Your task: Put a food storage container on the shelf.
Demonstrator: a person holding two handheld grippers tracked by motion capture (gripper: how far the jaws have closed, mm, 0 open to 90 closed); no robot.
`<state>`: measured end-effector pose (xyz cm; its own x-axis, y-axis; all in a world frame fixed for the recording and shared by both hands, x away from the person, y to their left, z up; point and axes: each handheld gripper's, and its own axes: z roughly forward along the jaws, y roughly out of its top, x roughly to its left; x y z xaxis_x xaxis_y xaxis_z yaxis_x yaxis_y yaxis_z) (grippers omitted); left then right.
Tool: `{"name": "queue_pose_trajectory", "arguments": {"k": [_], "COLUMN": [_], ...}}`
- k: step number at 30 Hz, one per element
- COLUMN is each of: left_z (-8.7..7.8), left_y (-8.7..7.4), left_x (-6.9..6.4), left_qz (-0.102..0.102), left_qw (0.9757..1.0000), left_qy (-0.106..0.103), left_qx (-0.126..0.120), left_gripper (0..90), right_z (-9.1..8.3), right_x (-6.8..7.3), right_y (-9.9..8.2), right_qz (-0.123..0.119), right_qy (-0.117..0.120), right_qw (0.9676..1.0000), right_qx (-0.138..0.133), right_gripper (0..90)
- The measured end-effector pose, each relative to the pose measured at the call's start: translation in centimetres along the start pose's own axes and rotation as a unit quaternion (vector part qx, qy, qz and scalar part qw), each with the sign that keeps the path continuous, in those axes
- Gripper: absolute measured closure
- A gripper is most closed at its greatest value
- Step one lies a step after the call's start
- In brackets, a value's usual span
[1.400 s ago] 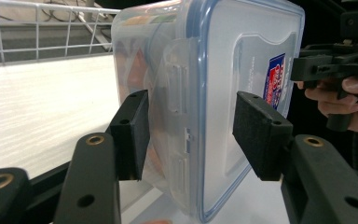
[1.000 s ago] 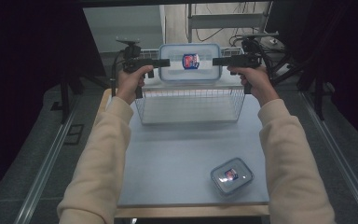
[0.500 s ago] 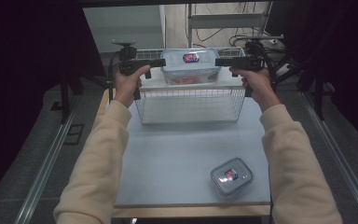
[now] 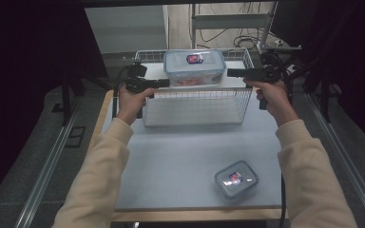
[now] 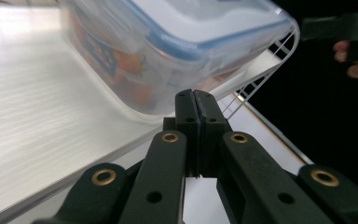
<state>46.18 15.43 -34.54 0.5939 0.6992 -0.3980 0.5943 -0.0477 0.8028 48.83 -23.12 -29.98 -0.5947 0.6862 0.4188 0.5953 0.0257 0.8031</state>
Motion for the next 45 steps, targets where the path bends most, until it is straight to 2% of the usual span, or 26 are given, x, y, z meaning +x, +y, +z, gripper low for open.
{"name": "queue_pose_trajectory", "arguments": {"k": [5, 11, 17, 21, 22, 23, 25, 28, 29, 30, 34, 37, 39, 40, 41, 42, 43, 45], "left_z": [1.4, 1.8, 1.1, -0.4, -1.2, -1.7, -2.5, -3.6, -3.6, -4.3, -5.0, -5.0, -4.9, -4.9, -4.9, -4.7, -4.7, -4.4], "left_y": [0.1, 0.2, -0.3, -1.4, -2.1, -2.6, -3.8, -5.7, -5.7, -6.9, -9.5, -11.5, -12.1, -13.3, -13.3, -14.4, -14.4, -15.6], "left_x": [0.5, 0.6, 0.1, -0.5, -0.8, -0.9, -1.0, -1.1, -1.1, -1.1, -1.3, -1.6, -1.7, -2.2, -2.2, -2.7, -2.7, -3.3], "left_qz": [-0.005, -0.008, -0.009, -0.003, 0.002, 0.000, -0.007, -0.011, -0.011, -0.017, -0.016, -0.014, -0.013, -0.002, -0.002, 0.006, 0.006, 0.016], "left_qw": [1.0000, 0.9999, 0.9999, 1.0000, 1.0000, 0.9999, 0.9997, 0.9995, 0.9995, 0.9993, 0.9992, 0.9993, 0.9993, 0.9996, 0.9996, 0.9998, 0.9998, 0.9998], "left_qy": [0.001, -0.005, -0.002, -0.002, 0.004, 0.002, -0.004, -0.016, -0.016, -0.020, -0.021, -0.027, -0.027, -0.017, -0.017, -0.007, -0.007, 0.008], "left_qx": [0.004, 0.009, 0.006, -0.003, -0.006, -0.011, -0.022, -0.024, -0.024, -0.027, -0.028, -0.024, -0.023, -0.022, -0.022, -0.017, -0.017, -0.008], "left_gripper": [89.7, 89.6, 89.7, 89.5, 89.4, 89.3, 89.1, 88.5, 88.2, 88.1, 86.4, 83.8, 77.7, 73.9, 71.0, 67.6, 62.8, 54.3], "right_z": [0.2, 0.3, -0.1, -0.9, -1.2, -1.6, -2.2, -3.0, -3.2, -3.4, -4.2, -4.6, -4.8, -4.9, -5.0, -5.0, -5.1, -5.3], "right_x": [-0.2, -0.4, -0.1, 0.0, 0.0, -0.1, -0.2, -0.5, -0.6, -0.7, -1.1, -1.2, -1.2, -1.3, -1.3, -1.3, -1.4, -1.6], "right_y": [-0.7, -1.1, -1.6, -2.6, -2.9, -3.6, -4.5, -6.2, -6.8, -7.5, -9.9, -11.5, -12.9, -13.7, -14.5, -15.2, -15.9, -17.1], "right_qz": [0.003, -0.007, -0.014, -0.031, -0.033, -0.035, -0.037, -0.040, -0.041, -0.040, -0.038, -0.046, -0.046, -0.046, -0.046, -0.046, -0.046, -0.045], "right_qy": [0.011, 0.020, 0.024, 0.028, 0.028, 0.030, 0.033, 0.040, 0.041, 0.043, 0.052, 0.047, 0.047, 0.051, 0.052, 0.053, 0.054, 0.053], "right_qw": [0.9999, 0.9997, 0.9995, 0.9990, 0.9990, 0.9988, 0.9987, 0.9983, 0.9982, 0.9982, 0.9978, 0.9977, 0.9977, 0.9975, 0.9974, 0.9973, 0.9973, 0.9973], "right_qx": [0.006, 0.015, 0.013, 0.015, 0.014, 0.014, 0.013, 0.013, 0.013, 0.014, 0.010, 0.013, 0.015, 0.017, 0.018, 0.019, 0.021, 0.023], "right_gripper": [35.1, 34.5, 34.2, 33.7, 33.4, 33.1, 33.0, 33.0, 33.0, 33.0, 32.9, 32.9, 32.9, 32.8, 32.9, 32.8, 32.8, 32.6]}}
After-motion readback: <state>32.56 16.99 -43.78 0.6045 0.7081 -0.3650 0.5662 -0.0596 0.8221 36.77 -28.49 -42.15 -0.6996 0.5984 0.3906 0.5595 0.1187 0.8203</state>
